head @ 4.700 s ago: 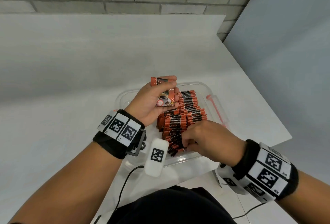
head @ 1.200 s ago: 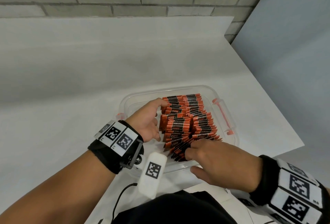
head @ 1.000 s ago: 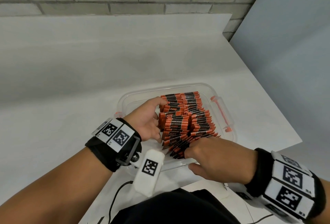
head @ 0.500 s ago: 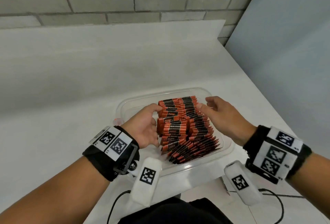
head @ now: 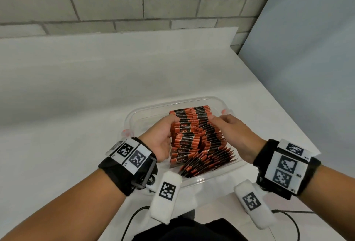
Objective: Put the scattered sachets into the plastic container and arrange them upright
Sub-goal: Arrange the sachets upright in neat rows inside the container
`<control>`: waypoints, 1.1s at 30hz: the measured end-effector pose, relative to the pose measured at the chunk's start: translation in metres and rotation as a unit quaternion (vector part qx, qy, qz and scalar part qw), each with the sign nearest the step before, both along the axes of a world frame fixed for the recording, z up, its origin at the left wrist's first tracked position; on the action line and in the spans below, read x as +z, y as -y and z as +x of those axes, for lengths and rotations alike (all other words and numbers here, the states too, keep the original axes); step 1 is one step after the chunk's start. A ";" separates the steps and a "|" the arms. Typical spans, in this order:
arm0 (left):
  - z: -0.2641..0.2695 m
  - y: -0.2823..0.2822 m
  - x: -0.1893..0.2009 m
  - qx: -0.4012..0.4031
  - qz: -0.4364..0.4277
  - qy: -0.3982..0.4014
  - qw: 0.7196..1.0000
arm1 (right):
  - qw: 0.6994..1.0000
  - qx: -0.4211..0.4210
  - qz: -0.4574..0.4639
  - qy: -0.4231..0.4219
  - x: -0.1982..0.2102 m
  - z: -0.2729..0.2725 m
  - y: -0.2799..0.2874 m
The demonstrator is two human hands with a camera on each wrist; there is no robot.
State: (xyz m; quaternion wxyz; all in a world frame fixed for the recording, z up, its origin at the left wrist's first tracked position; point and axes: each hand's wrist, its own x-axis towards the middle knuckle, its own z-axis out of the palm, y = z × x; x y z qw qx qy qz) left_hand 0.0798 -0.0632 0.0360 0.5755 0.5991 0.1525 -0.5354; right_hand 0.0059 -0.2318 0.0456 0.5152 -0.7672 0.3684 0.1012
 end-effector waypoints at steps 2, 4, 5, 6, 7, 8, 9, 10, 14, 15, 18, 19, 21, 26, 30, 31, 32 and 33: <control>-0.005 0.001 0.001 0.007 -0.010 -0.018 1.000 | 1.000 0.008 0.008 -0.025 -0.004 -0.001 0.000; -0.009 0.001 0.008 0.019 -0.003 -0.024 1.000 | 0.999 0.015 0.021 -0.044 -0.009 -0.001 0.003; -0.010 0.000 0.007 0.020 0.005 -0.025 0.999 | 0.998 0.016 0.024 -0.050 -0.011 -0.002 0.003; -0.011 -0.003 0.009 0.023 0.006 -0.034 0.999 | 0.998 0.015 0.026 -0.053 -0.012 -0.003 0.004; -0.010 -0.008 0.007 0.024 0.002 -0.037 0.999 | 0.998 0.014 0.027 -0.058 -0.012 -0.003 0.005; -0.010 -0.011 0.003 0.028 0.003 -0.035 0.999 | 0.998 0.014 0.028 -0.062 -0.013 -0.004 0.006; -0.011 -0.013 -0.002 0.027 0.005 -0.038 0.999 | 0.997 0.016 0.026 -0.069 -0.012 -0.004 0.005; -0.012 -0.013 -0.004 0.030 0.002 -0.046 0.999 | 0.997 0.016 0.024 -0.074 -0.012 -0.004 0.005; -0.019 -0.009 -0.010 0.048 -0.001 -0.062 0.997 | 0.995 0.024 0.035 -0.089 -0.009 -0.004 0.001; -0.020 -0.007 -0.010 0.040 -0.007 -0.049 0.998 | 0.995 0.025 0.040 -0.093 -0.008 -0.005 0.001; -0.026 -0.001 -0.005 0.035 -0.019 -0.020 0.999 | 0.994 0.023 0.041 -0.101 -0.010 -0.004 0.000; -0.028 0.000 -0.004 0.032 -0.023 -0.013 0.999 | 0.994 0.023 0.040 -0.103 -0.010 -0.004 0.000; -0.030 0.003 -0.005 0.034 -0.034 -0.003 0.999 | 0.993 0.020 0.045 -0.105 -0.012 -0.004 0.002; -0.030 -0.001 -0.005 0.027 -0.032 0.001 0.999 | 0.993 0.019 0.059 -0.102 -0.010 -0.003 0.004; -0.033 -0.002 0.002 0.034 -0.053 -0.016 0.998 | 0.992 0.019 0.067 -0.106 -0.011 -0.004 0.004; -0.035 0.000 0.003 0.034 -0.064 -0.017 0.997 | 0.992 0.020 0.068 -0.107 -0.011 -0.003 0.003; -0.035 0.002 0.003 0.039 -0.071 -0.018 0.997 | 0.992 0.020 0.070 -0.106 -0.011 -0.003 0.002; -0.036 0.003 0.004 0.045 -0.077 -0.017 0.996 | 0.992 0.020 0.071 -0.106 -0.010 -0.003 0.002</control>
